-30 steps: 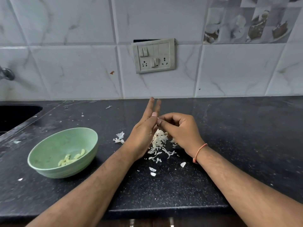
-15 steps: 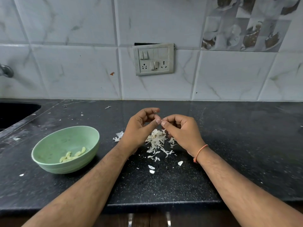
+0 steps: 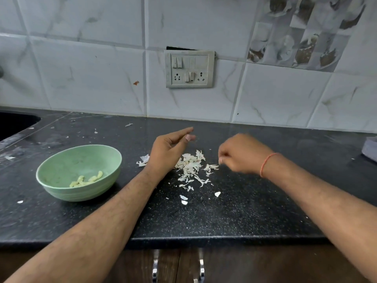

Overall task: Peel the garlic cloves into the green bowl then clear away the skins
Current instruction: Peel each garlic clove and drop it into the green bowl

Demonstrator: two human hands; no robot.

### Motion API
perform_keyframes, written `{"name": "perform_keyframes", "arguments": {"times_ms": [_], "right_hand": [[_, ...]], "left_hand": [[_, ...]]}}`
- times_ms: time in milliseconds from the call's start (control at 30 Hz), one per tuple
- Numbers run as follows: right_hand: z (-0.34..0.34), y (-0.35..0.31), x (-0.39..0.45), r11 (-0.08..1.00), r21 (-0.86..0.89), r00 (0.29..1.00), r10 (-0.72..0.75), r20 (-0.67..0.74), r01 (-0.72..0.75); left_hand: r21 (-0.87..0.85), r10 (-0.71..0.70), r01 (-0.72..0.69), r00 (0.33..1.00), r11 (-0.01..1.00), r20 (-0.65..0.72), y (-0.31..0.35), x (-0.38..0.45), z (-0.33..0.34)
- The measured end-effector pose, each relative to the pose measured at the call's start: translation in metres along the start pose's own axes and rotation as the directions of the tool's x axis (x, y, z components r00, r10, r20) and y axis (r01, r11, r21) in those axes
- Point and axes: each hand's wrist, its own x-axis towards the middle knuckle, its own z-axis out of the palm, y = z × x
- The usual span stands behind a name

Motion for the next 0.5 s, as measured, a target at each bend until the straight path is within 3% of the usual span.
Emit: {"name": "perform_keyframes", "arguments": {"times_ms": [67, 200, 300, 400, 500], "right_hand": [[0.009, -0.003, -0.002, 0.998, -0.058, 0.997, -0.026, 0.067, 0.030], [-0.003, 0.008, 0.001, 0.998, 0.053, 0.995, 0.032, -0.099, -0.027], [0.015, -0.004, -0.003, 0.999, -0.041, 0.999, 0.008, 0.035, -0.007], [0.008, -0.002, 0.001, 0.973, 0.209, 0.989, 0.117, -0.087, -0.097], [0.003, -0.011, 0.009, 0.826, 0.559, 0.925, 0.269, -0.268, -0.078]], "left_hand": [[0.019, 0.012, -0.013, 1.000, 1.000, 0.012, 0.001, -0.001, 0.000], [0.063, 0.049, -0.047, 0.998, 0.997, -0.033, 0.002, -0.001, 0.000], [0.058, 0.063, -0.061, 0.997, 0.996, -0.043, 0.000, -0.001, 0.000], [0.060, 0.093, -0.090, 0.995, 0.994, -0.037, -0.001, -0.001, -0.001], [0.025, 0.097, -0.097, 0.995, 0.995, 0.015, 0.001, -0.001, 0.001]]}}
